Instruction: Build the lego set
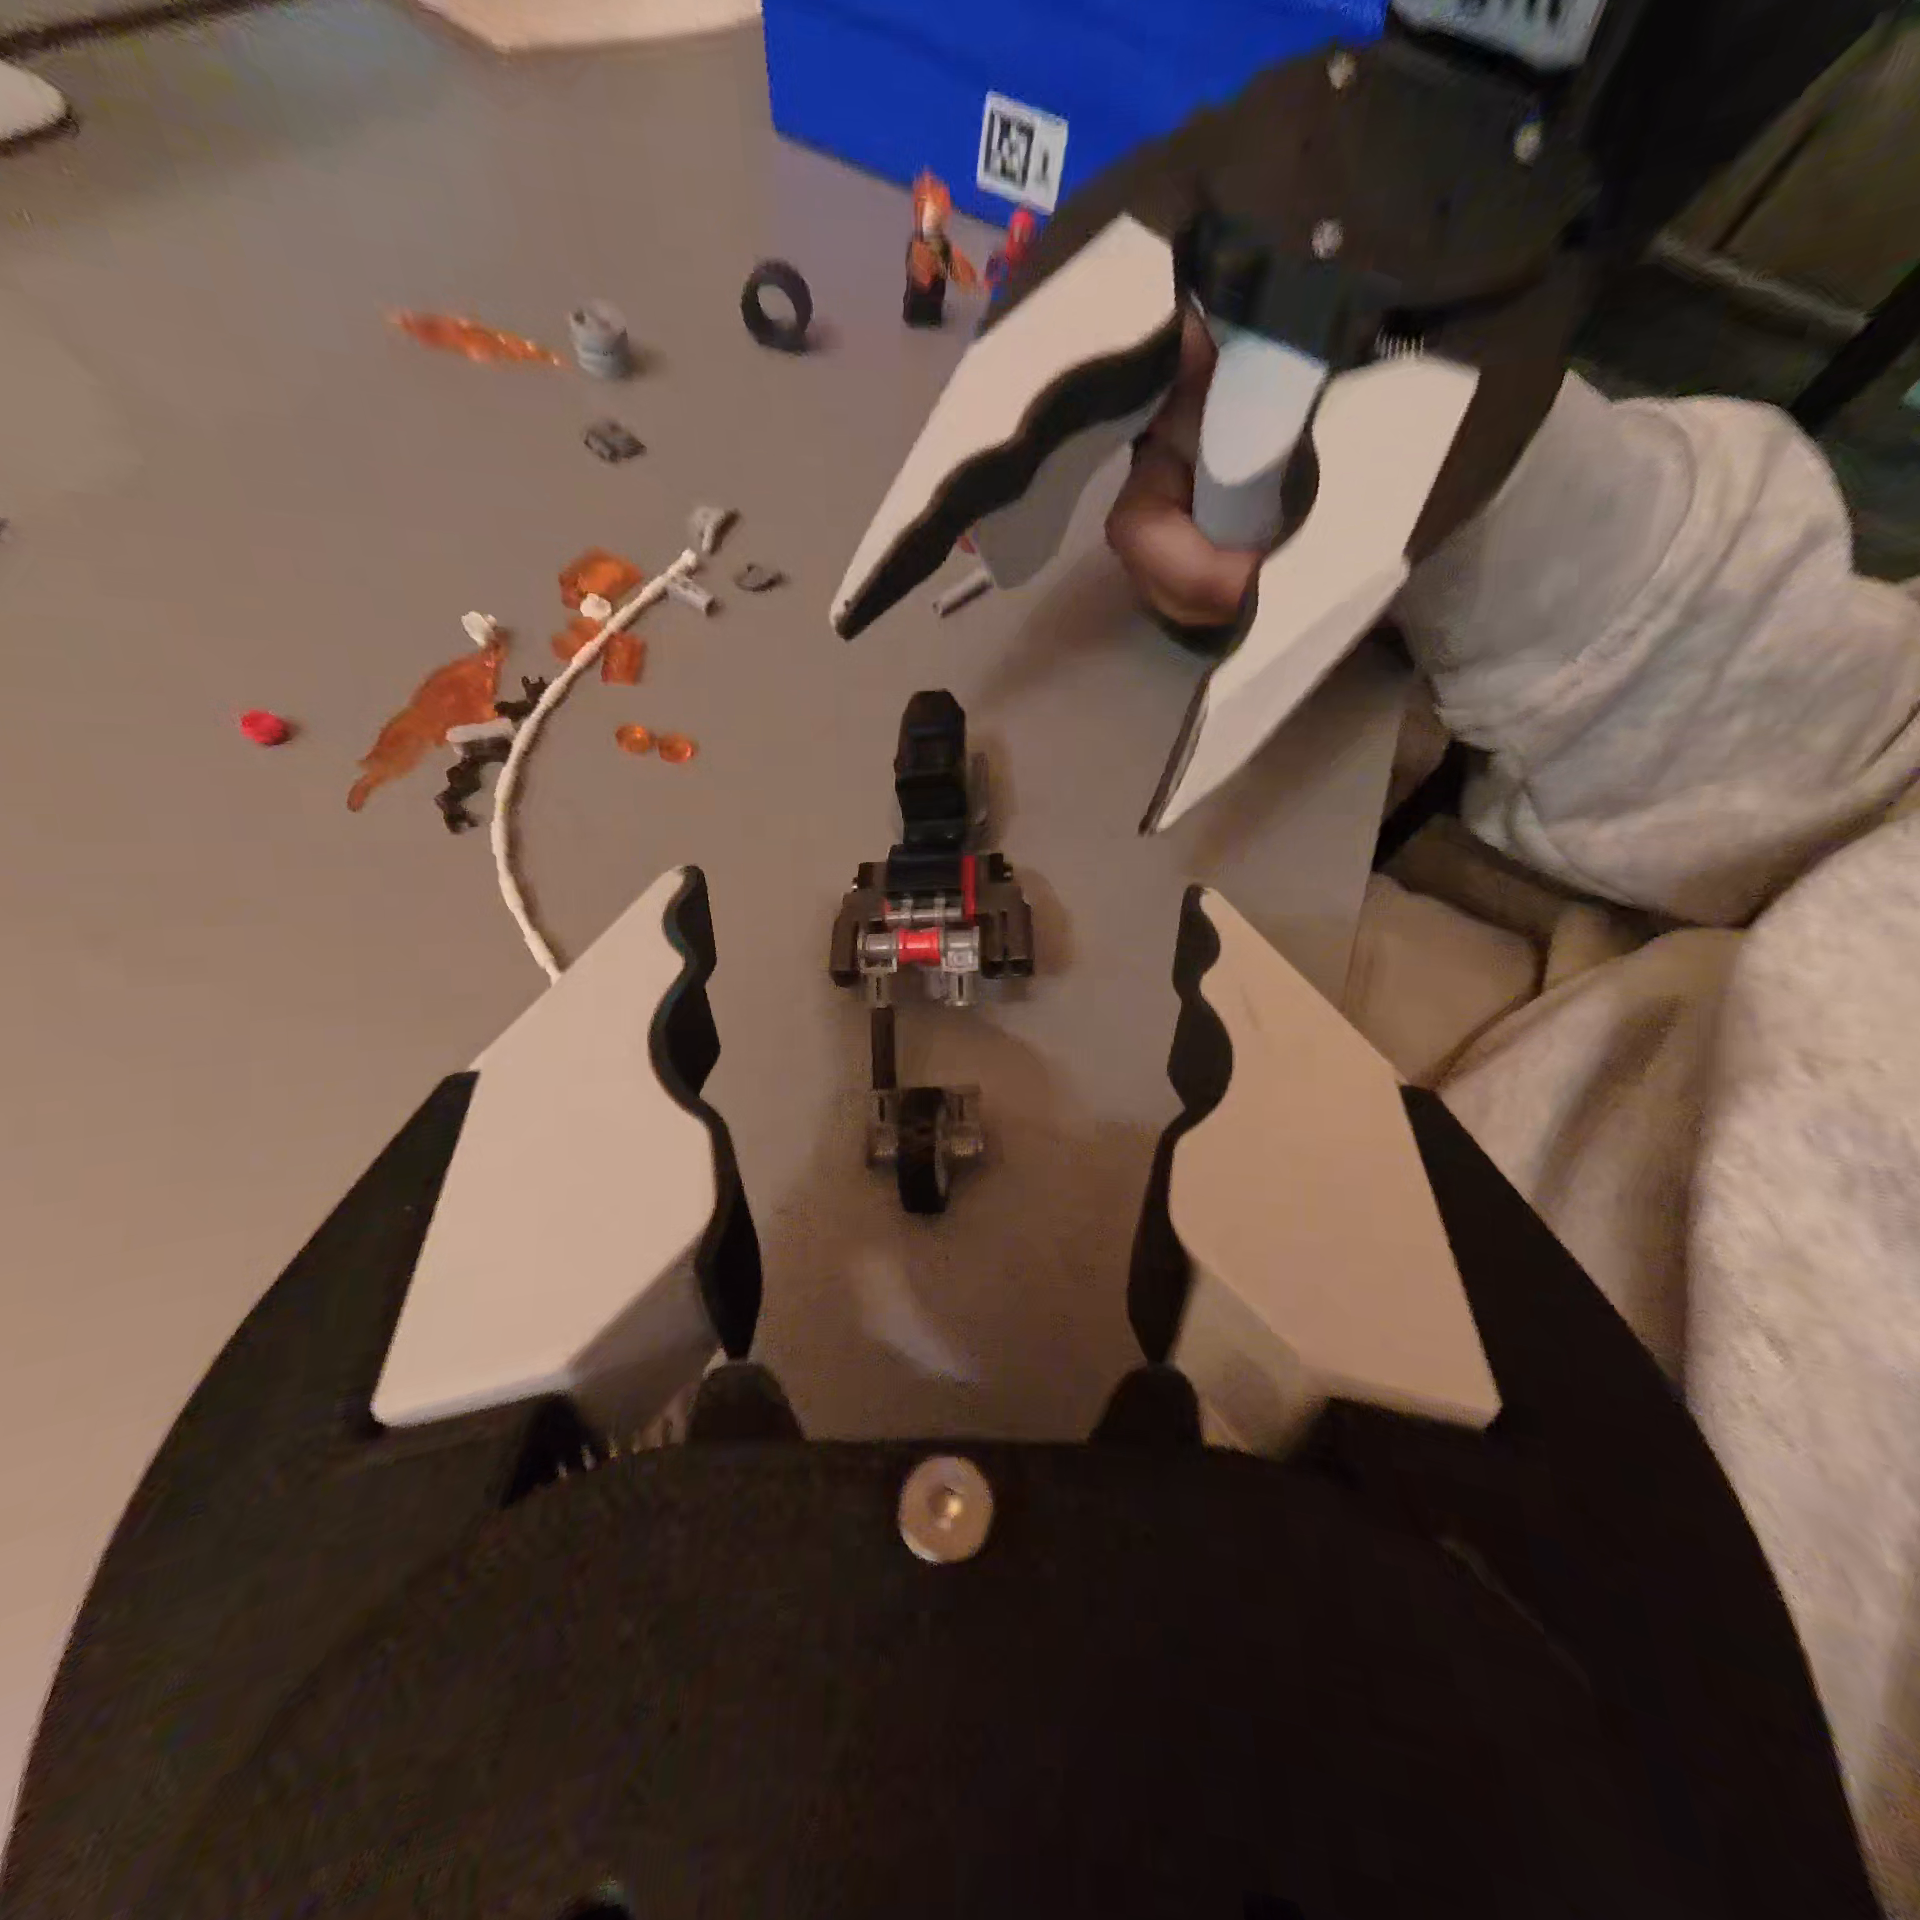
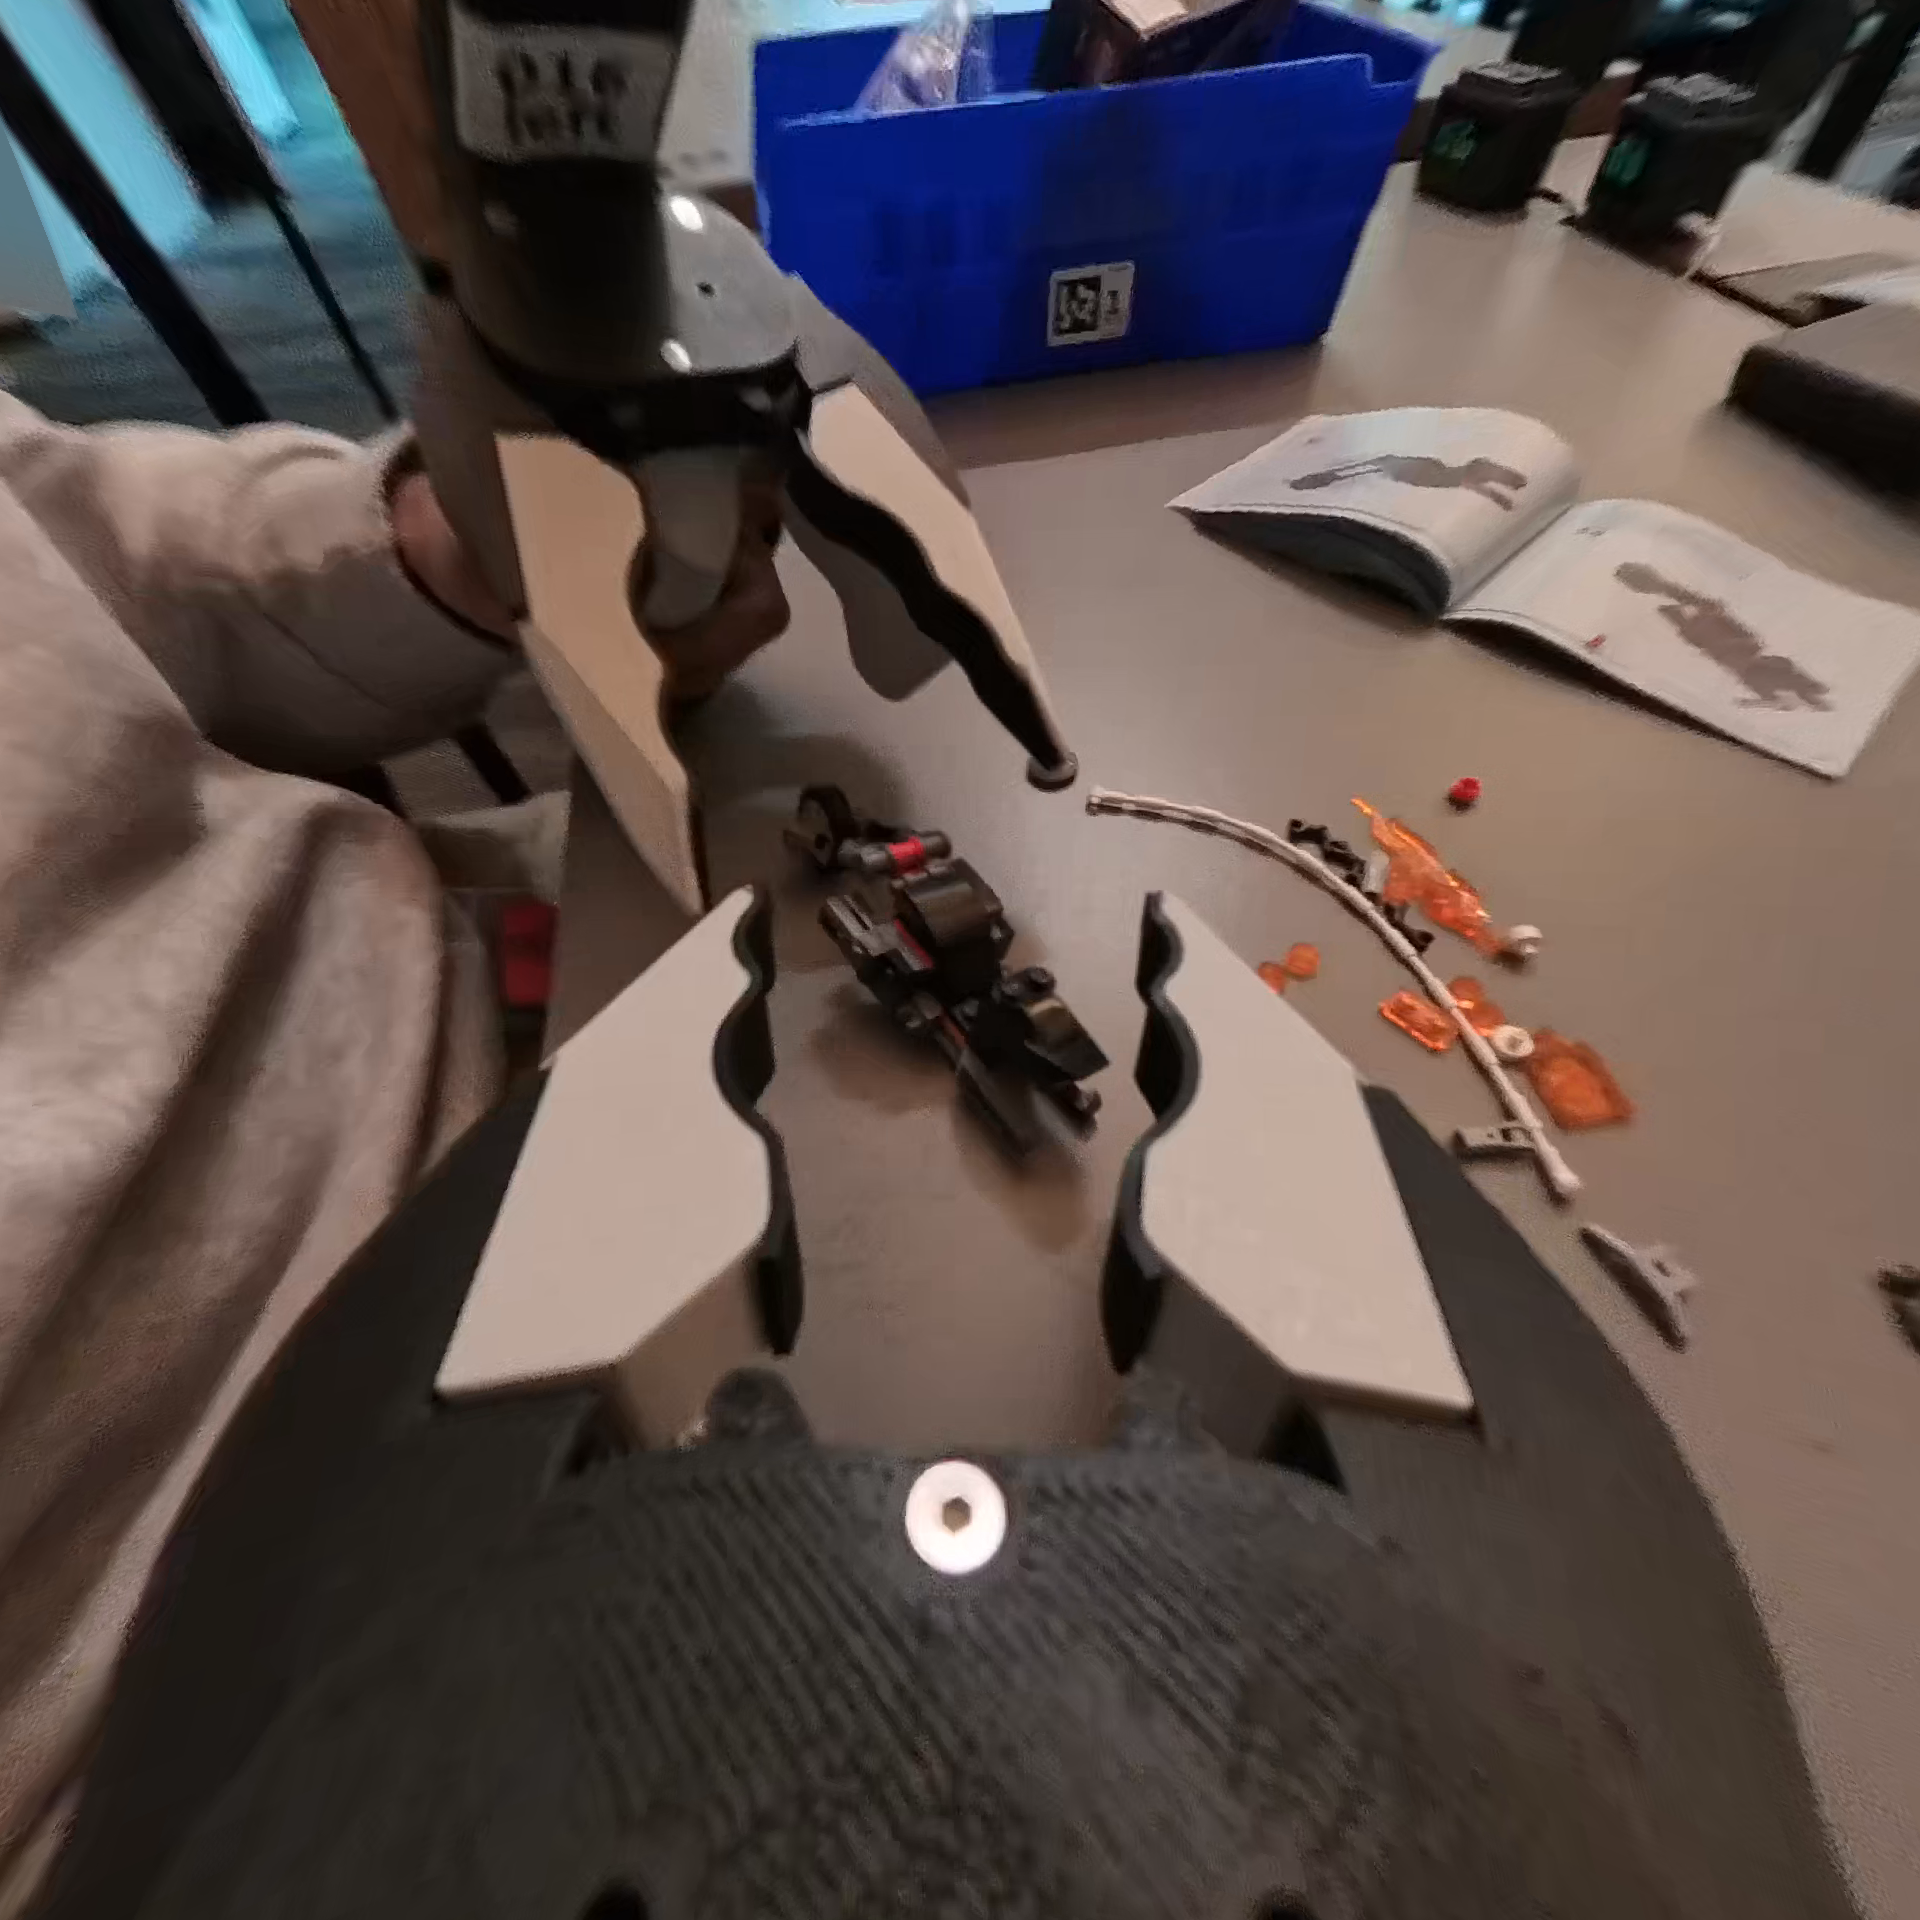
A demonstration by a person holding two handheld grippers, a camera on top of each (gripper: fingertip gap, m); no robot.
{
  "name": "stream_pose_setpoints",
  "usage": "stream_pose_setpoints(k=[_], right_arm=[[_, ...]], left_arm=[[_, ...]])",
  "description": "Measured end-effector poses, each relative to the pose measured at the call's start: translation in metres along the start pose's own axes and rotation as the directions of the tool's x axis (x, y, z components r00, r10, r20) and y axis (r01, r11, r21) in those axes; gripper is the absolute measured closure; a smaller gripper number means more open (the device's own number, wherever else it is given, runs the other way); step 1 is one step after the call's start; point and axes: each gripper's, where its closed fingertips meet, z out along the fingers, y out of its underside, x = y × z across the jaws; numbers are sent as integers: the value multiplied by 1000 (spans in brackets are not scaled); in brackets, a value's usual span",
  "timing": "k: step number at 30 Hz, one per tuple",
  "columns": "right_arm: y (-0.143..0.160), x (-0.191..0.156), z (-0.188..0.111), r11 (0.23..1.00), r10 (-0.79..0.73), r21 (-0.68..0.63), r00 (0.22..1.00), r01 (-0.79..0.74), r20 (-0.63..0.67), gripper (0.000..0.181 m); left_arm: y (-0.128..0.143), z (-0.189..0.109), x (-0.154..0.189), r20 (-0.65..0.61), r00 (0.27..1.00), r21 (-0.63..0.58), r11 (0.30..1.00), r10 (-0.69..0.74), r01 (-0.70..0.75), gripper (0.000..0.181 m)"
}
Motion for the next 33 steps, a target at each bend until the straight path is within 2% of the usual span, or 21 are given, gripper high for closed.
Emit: stream_pose_setpoints(k=[2,5,7,13,17,24,33], right_arm=[[-1,1,0,999,34,-4,998,-34,61,115],[23,8,6,987,-29,-154,998,37,55,118],[31,5,12,975,-52,-208,993,73,104,120],[25,-7,23,972,-57,-205,957,119,286,129],[33,-9,26,957,-48,-253,940,140,337,135],[34,-17,24,955,-57,-249,921,164,386,143],[36,-21,23,950,-59,-255,905,180,421,145]], left_arm=[[2,4,-6,25,1000,-29,999,15,-14,94],[14,8,-16,51,999,-123,992,17,-10,101],[22,11,-12,22,1000,-171,985,11,-7,107],[29,14,-6,-18,1000,-221,975,12,-16,129],[34,17,-3,-51,999,-256,967,-8,-5,135],[33,16,6,-136,989,-257,966,-51,14,136],[34,15,10,-173,983,-260,966,-54,7,136]])
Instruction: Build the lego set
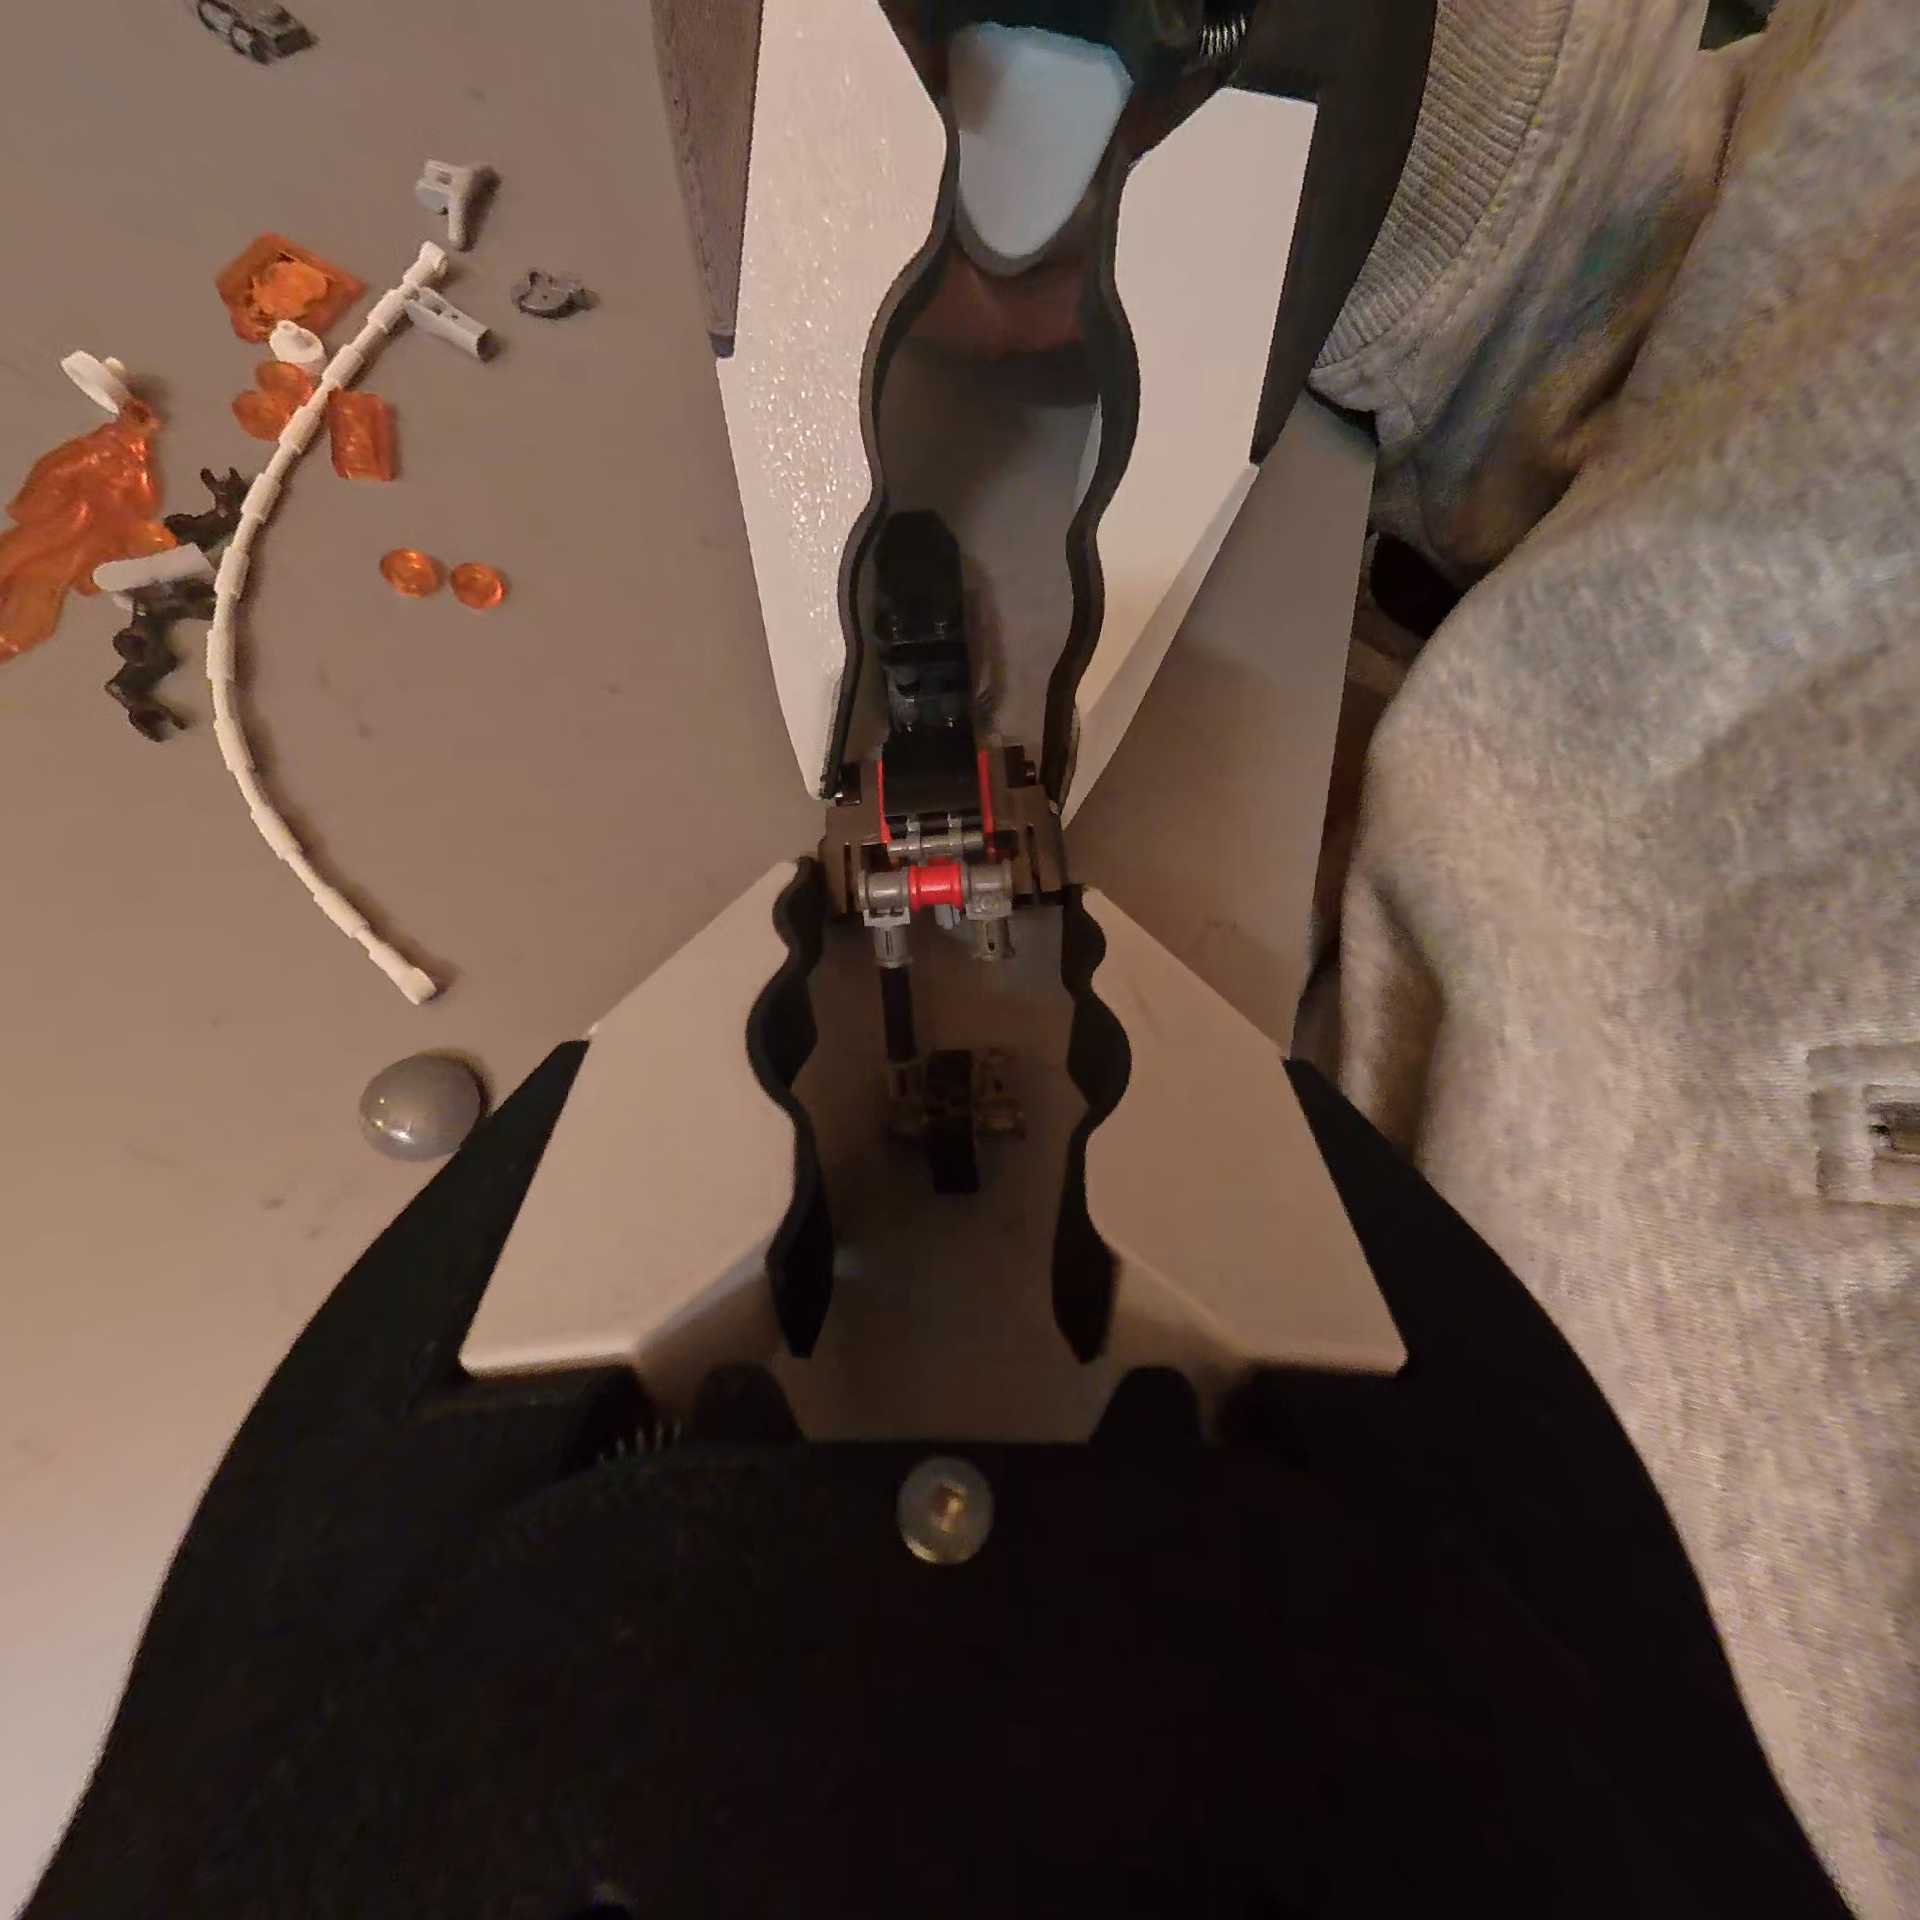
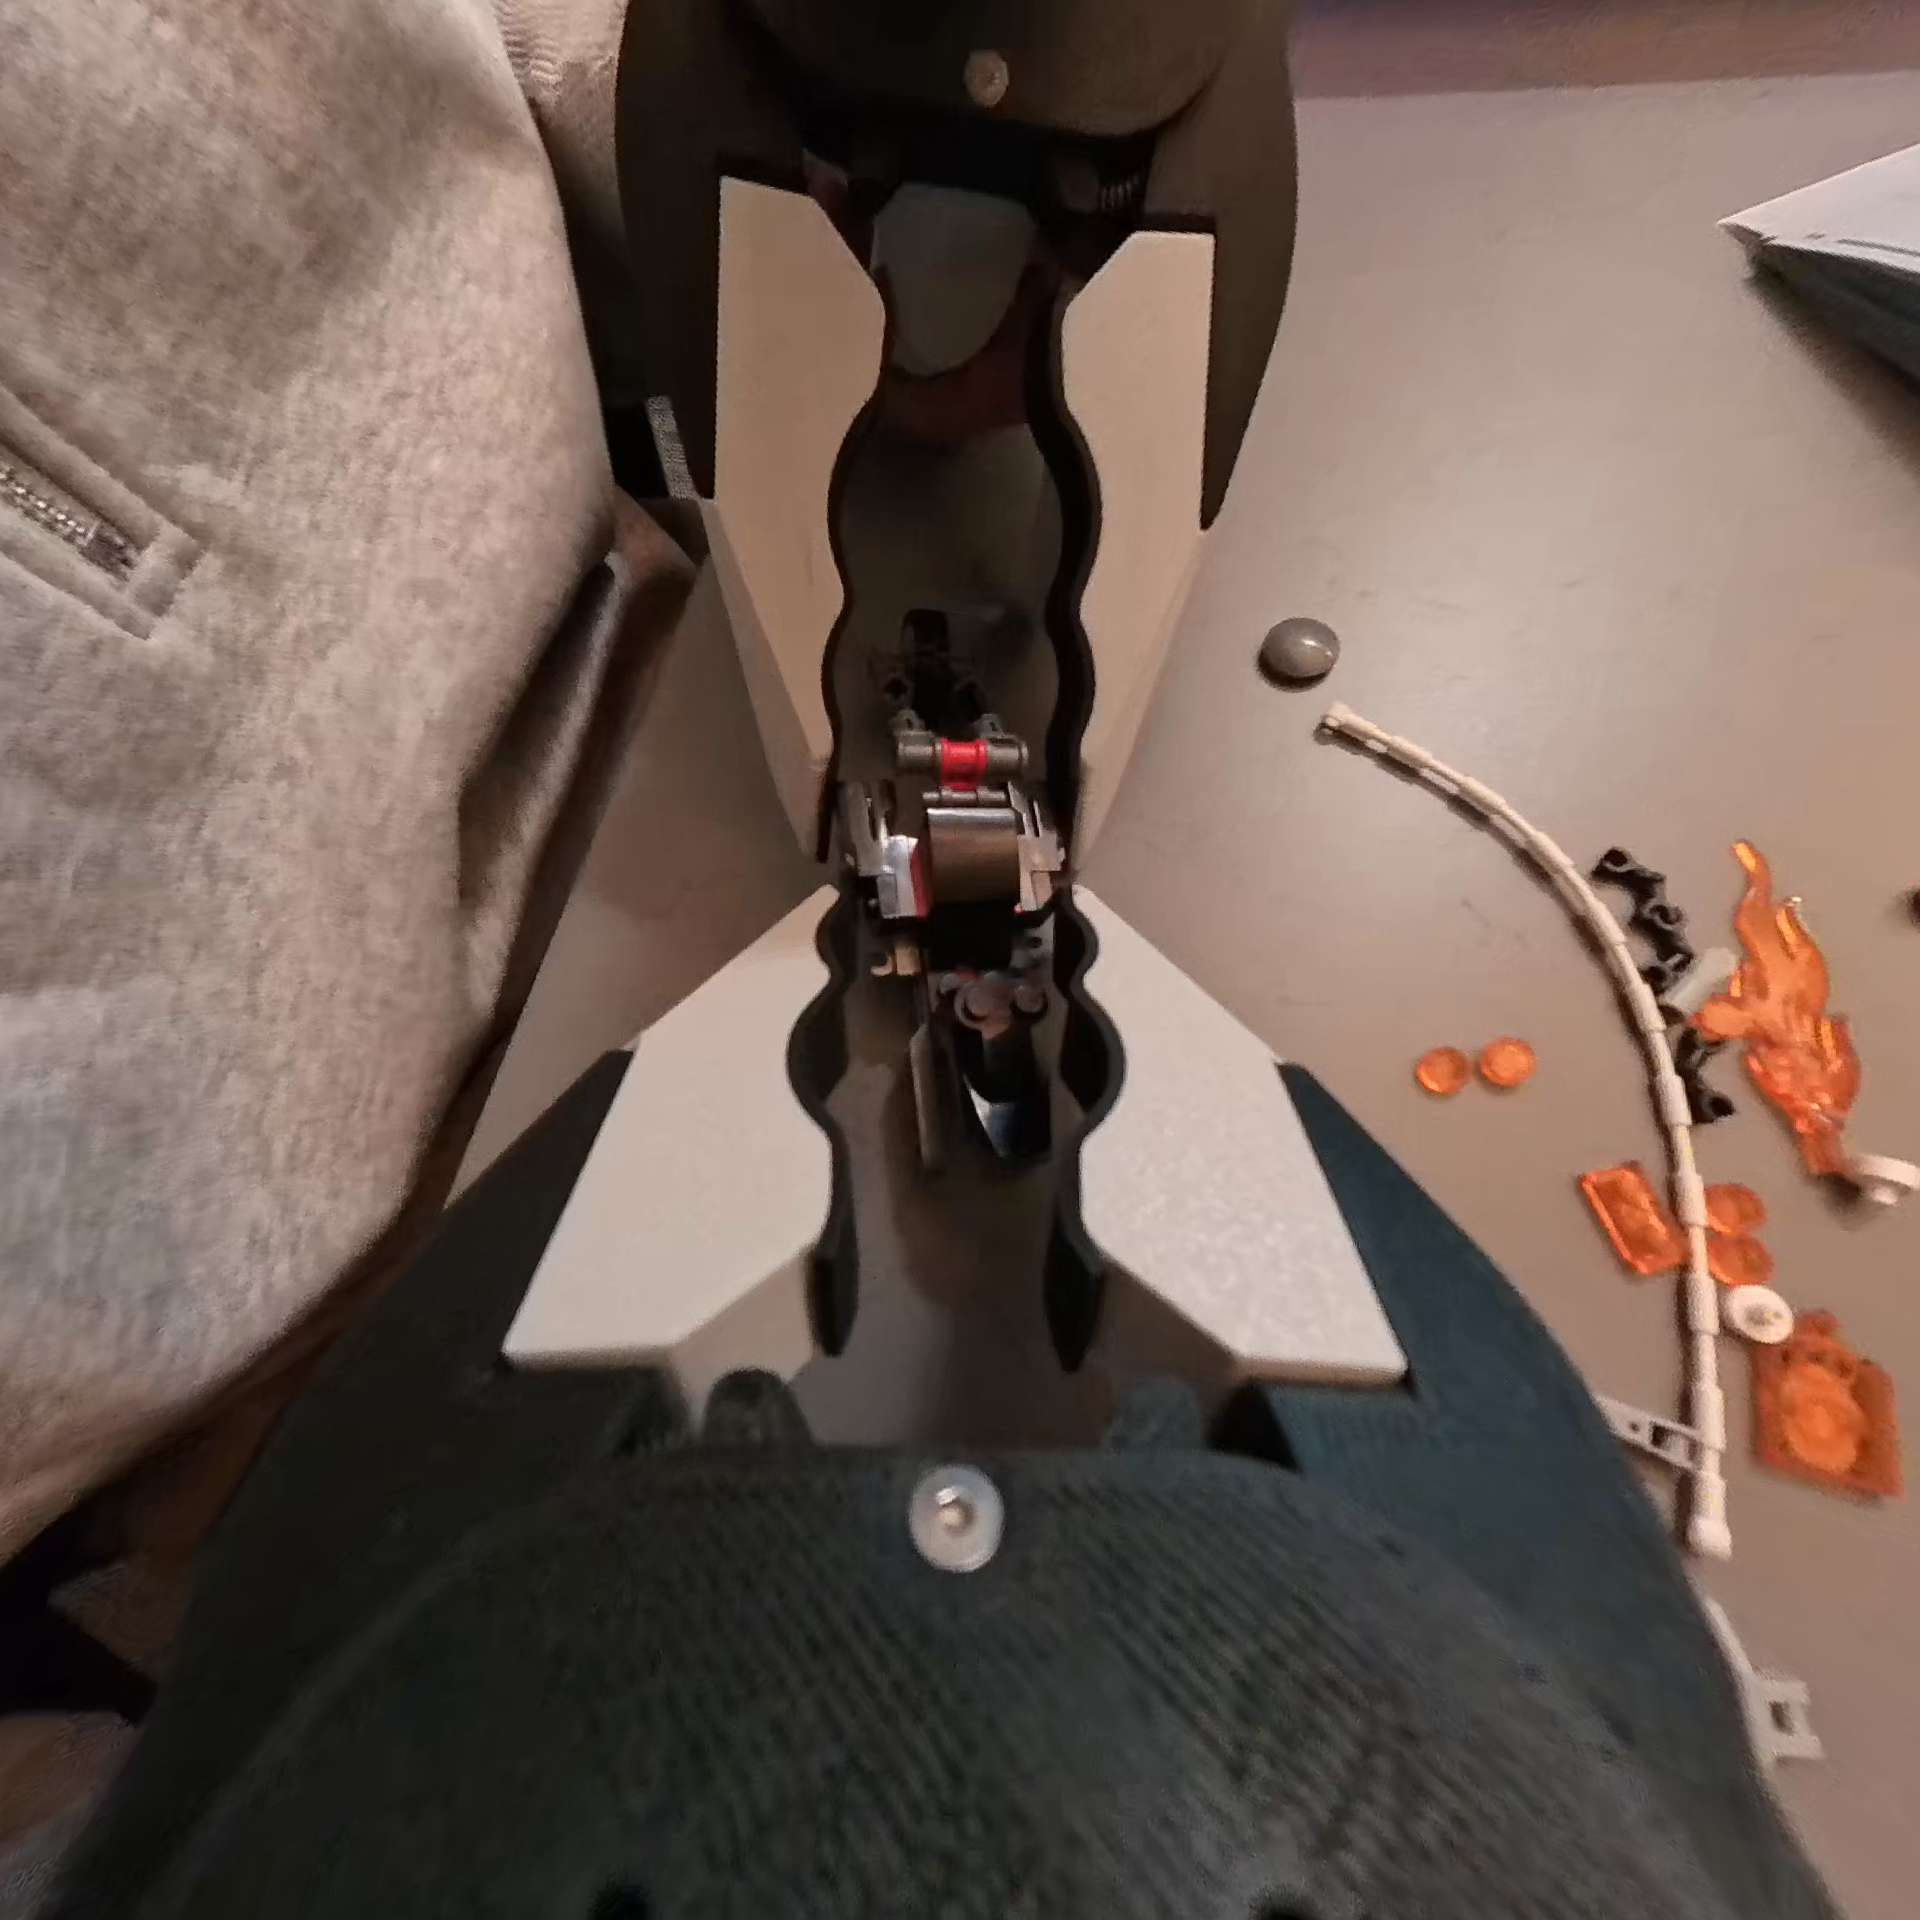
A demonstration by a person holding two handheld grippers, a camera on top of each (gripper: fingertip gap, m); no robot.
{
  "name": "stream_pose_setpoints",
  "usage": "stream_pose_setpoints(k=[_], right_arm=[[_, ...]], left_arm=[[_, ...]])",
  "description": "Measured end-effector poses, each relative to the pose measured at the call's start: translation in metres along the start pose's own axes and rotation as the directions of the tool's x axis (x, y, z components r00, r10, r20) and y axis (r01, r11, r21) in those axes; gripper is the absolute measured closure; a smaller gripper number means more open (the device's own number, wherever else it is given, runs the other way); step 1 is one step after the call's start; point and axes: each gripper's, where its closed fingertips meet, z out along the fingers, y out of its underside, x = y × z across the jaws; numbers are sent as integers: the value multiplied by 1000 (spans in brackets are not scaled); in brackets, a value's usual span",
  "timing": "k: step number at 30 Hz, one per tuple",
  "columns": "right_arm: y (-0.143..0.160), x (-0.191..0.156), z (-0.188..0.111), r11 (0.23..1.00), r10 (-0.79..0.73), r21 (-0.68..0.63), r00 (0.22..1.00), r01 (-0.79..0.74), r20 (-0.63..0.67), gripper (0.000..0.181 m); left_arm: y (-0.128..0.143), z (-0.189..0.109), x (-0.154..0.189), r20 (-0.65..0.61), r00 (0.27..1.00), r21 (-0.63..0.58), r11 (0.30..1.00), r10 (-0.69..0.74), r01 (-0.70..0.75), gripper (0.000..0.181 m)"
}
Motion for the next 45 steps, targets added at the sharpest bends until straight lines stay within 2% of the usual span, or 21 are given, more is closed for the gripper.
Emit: stream_pose_setpoints(k=[14,15,17,21,24,26,29,31,34,38,41,45], right_arm=[[-1,5,0,1000,-19,6,999,19,-48,145],[-1,7,0,1000,-22,8,997,23,-72,136],[0,12,0,1000,-20,3,994,20,-107,104],[-2,15,-10,999,20,50,994,-15,-108,98],[-12,27,-38,980,71,197,980,-33,-186,99],[-25,38,-68,935,127,353,956,-26,-265,102],[-40,48,-124,781,260,625,910,-3,-321,113],[-36,53,-153,705,343,709,867,18,-362,120],[-22,59,-180,670,435,739,768,73,-470,124],[-12,55,-191,683,482,716,648,143,-589,131],[-11,48,-193,691,489,699,593,183,-639,135],[-6,51,-188,724,484,669,569,166,-665,134]], left_arm=[[-1,-1,-3,19,1000,7,1000,-10,10,136],[-1,-1,-4,20,1000,9,1000,-14,14,136],[-1,-1,-3,14,1000,12,1000,-16,16,136],[-6,-5,-5,6,999,50,998,-37,37,130],[-11,-11,-6,5,999,103,993,-49,48,120],[-16,-16,-7,2,998,152,987,-57,56,116],[-26,-31,-6,-16,998,265,962,-59,61,116],[-34,-44,-6,-45,997,360,930,-66,78,116],[-47,-69,-8,-122,988,521,842,-92,143,117],[-53,-86,-13,-211,969,605,761,-130,234,114],[-53,-86,-14,-227,963,604,755,-142,254,114],[-53,-84,-14,-227,963,593,763,-146,256,114]])
